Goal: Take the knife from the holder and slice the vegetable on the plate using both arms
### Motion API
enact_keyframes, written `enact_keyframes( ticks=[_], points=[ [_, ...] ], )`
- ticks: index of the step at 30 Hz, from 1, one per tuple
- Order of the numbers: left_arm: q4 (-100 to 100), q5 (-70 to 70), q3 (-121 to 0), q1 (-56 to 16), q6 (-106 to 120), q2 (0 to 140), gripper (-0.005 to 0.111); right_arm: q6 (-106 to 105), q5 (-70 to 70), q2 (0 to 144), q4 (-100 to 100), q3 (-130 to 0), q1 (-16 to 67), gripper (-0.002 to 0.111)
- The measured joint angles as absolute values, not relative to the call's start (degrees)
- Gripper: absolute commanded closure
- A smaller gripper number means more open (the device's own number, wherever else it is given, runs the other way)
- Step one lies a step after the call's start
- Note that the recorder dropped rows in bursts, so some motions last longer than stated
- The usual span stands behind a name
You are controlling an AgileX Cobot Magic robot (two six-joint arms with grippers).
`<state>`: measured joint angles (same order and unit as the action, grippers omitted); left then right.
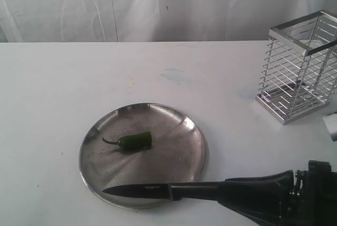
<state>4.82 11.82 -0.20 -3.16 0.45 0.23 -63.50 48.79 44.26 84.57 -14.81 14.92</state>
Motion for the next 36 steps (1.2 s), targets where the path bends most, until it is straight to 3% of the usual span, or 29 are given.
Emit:
enact_keyframes(
  ticks=[23, 36],
  points=[
    [4.8, 11.2, -0.2, -3.2, 0.4, 0.2, 0.107, -63.9, 42.5, 44.3, 86.0, -14.8, 14.9, 0.108],
    [24.5, -5.1, -0.2, -3.2, -19.0, 0.2, 0.107, -65.2, 29.2, 44.3, 89.1, -14.8, 14.9, 0.108]
  ],
)
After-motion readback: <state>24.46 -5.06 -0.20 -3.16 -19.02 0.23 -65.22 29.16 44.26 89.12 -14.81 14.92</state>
